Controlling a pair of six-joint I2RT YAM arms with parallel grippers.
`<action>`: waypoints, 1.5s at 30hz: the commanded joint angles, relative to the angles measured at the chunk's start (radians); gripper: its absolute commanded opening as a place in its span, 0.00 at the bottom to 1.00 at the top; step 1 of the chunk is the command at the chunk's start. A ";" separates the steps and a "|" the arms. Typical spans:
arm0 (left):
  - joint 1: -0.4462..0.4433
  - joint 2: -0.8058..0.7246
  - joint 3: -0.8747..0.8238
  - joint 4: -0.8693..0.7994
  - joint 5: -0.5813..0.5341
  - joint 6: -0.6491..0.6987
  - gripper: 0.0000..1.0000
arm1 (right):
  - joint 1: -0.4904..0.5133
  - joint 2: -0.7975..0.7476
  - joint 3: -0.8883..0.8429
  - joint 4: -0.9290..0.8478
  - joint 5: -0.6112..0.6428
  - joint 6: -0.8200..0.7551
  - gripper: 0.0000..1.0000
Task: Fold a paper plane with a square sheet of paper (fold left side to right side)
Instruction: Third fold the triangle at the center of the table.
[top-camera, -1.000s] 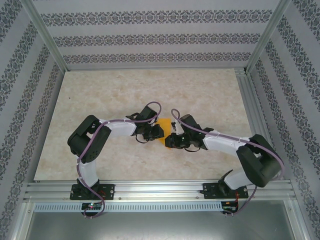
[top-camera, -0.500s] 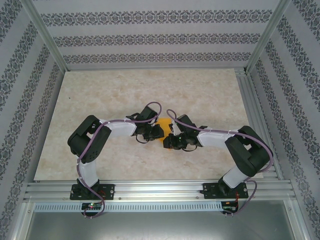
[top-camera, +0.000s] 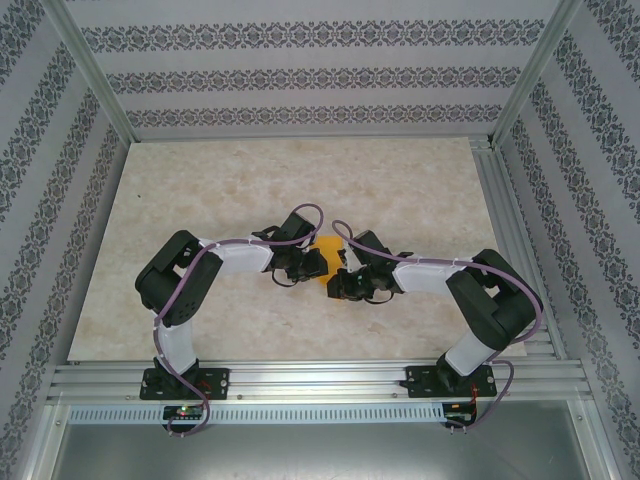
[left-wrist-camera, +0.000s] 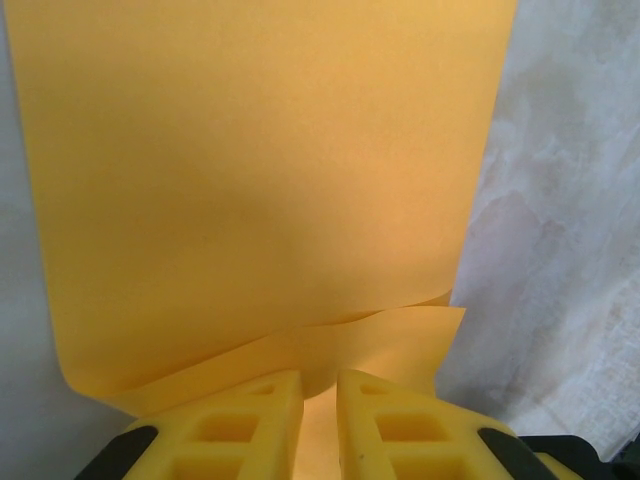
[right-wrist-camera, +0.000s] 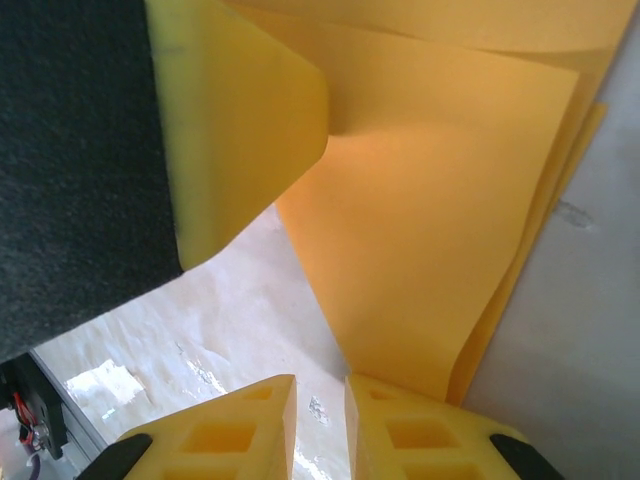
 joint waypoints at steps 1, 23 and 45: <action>-0.015 0.057 -0.008 -0.050 -0.052 0.020 0.21 | 0.000 -0.004 -0.041 -0.051 0.032 -0.018 0.20; 0.089 0.052 0.049 -0.100 -0.119 0.132 0.23 | 0.007 0.027 -0.056 -0.157 0.093 -0.018 0.08; 0.155 -0.217 0.018 -0.148 -0.030 0.220 0.25 | 0.008 0.031 -0.029 -0.158 0.102 -0.025 0.08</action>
